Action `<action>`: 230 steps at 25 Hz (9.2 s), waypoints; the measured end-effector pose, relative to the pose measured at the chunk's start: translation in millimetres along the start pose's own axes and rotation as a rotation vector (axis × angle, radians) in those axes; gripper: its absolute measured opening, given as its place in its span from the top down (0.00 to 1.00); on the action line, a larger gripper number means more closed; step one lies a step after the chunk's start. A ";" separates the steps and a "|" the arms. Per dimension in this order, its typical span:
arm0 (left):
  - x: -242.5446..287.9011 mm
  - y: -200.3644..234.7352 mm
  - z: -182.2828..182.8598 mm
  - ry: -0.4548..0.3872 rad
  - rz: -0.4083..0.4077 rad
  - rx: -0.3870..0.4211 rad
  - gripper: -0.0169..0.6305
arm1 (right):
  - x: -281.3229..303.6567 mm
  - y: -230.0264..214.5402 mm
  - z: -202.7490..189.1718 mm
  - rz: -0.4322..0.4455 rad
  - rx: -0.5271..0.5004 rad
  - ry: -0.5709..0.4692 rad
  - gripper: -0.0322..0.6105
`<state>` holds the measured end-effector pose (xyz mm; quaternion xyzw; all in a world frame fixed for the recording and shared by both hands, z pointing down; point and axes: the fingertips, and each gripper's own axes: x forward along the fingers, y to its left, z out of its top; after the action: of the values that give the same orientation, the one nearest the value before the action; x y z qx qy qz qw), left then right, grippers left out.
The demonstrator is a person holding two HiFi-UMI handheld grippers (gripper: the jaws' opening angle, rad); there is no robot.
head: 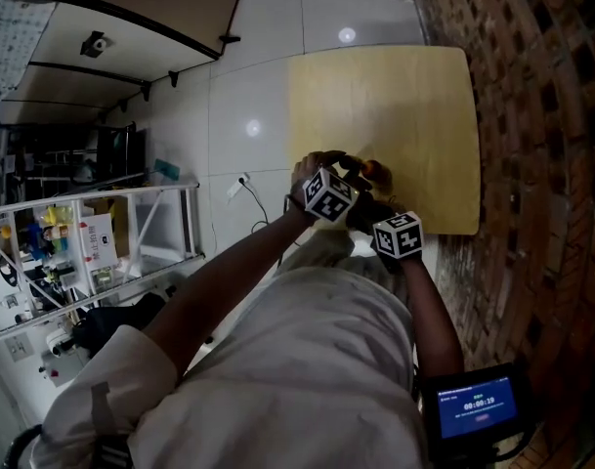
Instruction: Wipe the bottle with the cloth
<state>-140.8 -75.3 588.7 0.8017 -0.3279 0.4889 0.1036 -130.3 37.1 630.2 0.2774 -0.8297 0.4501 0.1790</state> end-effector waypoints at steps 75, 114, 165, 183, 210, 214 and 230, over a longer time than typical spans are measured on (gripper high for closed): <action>4.2 4.6 -18.6 0.014 -0.257 0.447 0.62 | 28.9 -79.9 -20.3 -0.063 0.419 -0.103 0.82; 4.3 -7.5 0.5 0.103 -0.095 -0.392 0.71 | 59.1 -125.0 26.7 -0.206 0.604 -0.218 0.82; 35.0 -17.7 24.1 0.209 -0.114 0.593 0.69 | -29.5 -59.9 66.9 -0.037 0.368 -0.540 0.82; 20.8 5.1 16.5 0.227 -0.032 0.084 0.69 | 8.0 -93.5 75.4 -0.268 0.426 -0.429 0.83; 8.7 -21.0 14.3 0.168 -0.043 0.327 0.68 | -26.1 -103.9 40.2 -0.262 0.588 -0.442 0.82; 6.6 -12.0 10.9 0.146 -0.034 0.434 0.68 | -24.4 -85.7 49.5 -0.227 0.504 -0.438 0.82; 23.2 15.6 24.3 -0.082 -0.085 1.636 0.63 | -35.7 -110.4 32.2 -0.265 0.533 -0.439 0.82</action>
<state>-126.0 -108.9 594.0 0.6526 0.1594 0.5395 -0.5076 -35.4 -28.1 665.1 0.5091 -0.6588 0.5533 -0.0250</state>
